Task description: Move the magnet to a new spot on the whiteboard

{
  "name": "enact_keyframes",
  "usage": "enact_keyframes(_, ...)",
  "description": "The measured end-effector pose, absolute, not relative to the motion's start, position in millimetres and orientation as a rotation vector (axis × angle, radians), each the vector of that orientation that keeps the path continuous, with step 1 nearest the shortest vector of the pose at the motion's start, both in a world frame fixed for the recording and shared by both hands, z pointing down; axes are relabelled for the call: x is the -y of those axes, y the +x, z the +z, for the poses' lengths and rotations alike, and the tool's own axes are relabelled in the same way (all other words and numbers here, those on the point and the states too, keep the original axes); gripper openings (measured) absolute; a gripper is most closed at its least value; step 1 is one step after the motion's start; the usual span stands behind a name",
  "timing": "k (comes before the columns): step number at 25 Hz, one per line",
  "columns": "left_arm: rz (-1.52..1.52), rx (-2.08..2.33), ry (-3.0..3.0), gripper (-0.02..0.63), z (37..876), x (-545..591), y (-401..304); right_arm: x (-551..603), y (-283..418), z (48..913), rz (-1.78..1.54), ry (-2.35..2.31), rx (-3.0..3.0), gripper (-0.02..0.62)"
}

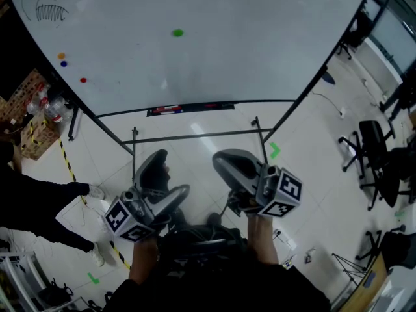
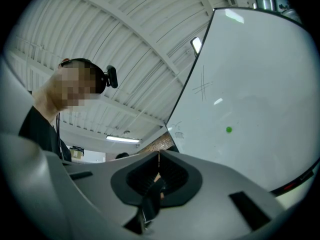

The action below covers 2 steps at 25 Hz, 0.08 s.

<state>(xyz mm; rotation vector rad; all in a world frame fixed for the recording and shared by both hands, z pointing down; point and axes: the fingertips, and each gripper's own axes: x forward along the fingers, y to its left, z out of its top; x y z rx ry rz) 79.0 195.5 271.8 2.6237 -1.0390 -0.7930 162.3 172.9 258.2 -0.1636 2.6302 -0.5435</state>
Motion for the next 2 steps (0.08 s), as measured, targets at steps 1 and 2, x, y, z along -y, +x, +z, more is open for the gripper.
enact_keyframes(1,-0.793,1.039,2.624,0.403,272.0,-194.7,78.3,-172.1,161.7,258.2,-0.544,-0.164,-2.63,0.025)
enact_keyframes(2,-0.793,1.039,2.624,0.403,272.3,-193.8,77.6,-171.1,161.1,258.2,-0.543,-0.165,-2.629,0.025)
